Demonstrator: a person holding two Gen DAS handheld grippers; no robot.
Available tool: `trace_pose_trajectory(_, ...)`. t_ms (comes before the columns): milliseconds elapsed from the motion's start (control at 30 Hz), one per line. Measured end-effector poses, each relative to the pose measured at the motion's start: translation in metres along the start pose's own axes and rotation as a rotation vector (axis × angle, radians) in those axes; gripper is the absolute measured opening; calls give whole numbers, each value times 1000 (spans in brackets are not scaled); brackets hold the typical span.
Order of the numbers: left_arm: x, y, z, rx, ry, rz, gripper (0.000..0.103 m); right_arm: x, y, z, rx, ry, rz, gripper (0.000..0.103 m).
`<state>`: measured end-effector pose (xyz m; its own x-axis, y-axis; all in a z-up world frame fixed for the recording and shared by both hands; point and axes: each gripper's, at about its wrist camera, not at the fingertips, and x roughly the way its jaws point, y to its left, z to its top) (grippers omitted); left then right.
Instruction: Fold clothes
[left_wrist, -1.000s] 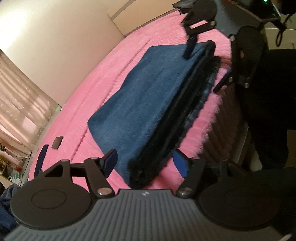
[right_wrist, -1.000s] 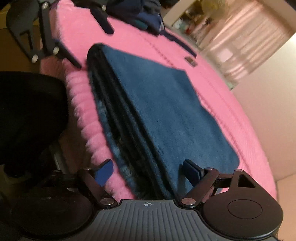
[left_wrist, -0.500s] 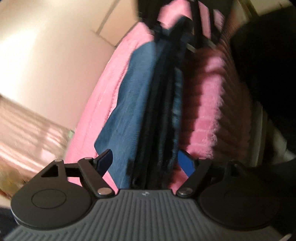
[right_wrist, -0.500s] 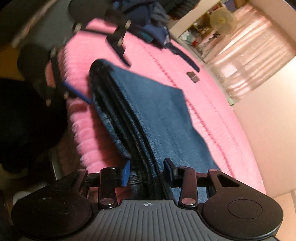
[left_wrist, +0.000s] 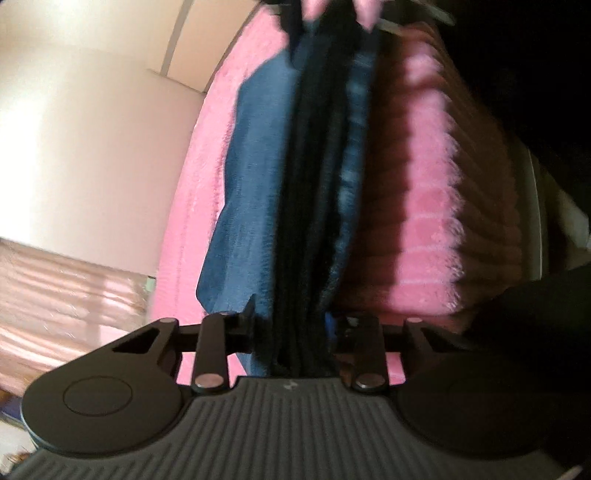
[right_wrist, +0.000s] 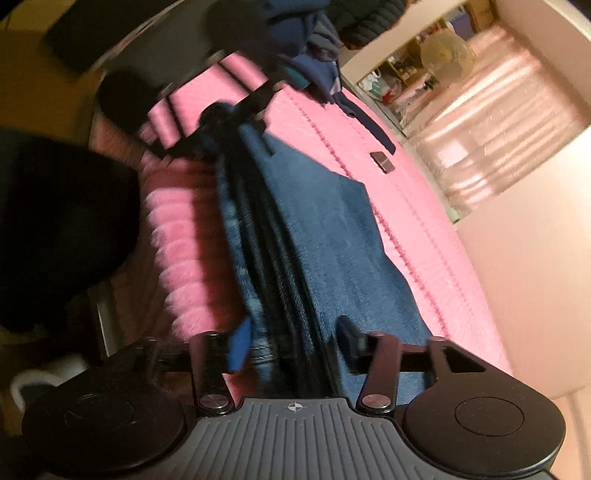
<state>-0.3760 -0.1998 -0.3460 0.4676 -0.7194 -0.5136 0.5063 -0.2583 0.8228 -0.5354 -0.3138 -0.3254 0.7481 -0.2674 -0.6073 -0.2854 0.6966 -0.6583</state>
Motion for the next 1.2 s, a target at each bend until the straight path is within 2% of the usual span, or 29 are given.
trace_pose_trajectory(133, -2, 26, 4, -105, -14, -48, 26, 14, 18, -7, -95, 27, -52, 62)
trace_pose_trajectory(200, -2, 37, 4, -155, -23, -73, 26, 27, 18, -10, -122, 51, -73, 62)
trace_pose_trajectory(267, -2, 41, 3, -158, -29, -83, 26, 37, 14, -11, -129, 66, -95, 62)
trace_pose_trajectory(333, -1, 38, 1, -147, -29, -87, 26, 43, 6, -13, -119, 96, -104, 61)
trace_pose_trajectory(433, 1, 27, -1, -116, -25, -79, 28, 42, -4, -14, -71, 112, -87, 36)
trace_pose_trajectory(533, 4, 11, -3, -60, -8, -44, 38, 36, -13, -8, -21, 103, -88, 30)
trace_pose_trajectory(667, 12, -11, -1, 59, 24, 15, 39, 31, -23, -1, -24, 96, -95, 29)
trace_pose_trajectory(700, 13, -16, 0, 89, 34, 25, 35, 30, -23, 1, -30, 95, -95, 29)
trace_pose_trajectory(900, 1, -8, 8, 72, 26, 16, 26, 21, -23, 5, -29, 106, -108, 29)
trace_pose_trajectory(1200, -32, -5, 27, 90, -78, 12, 25, -18, -19, -1, -28, 130, -163, 28)
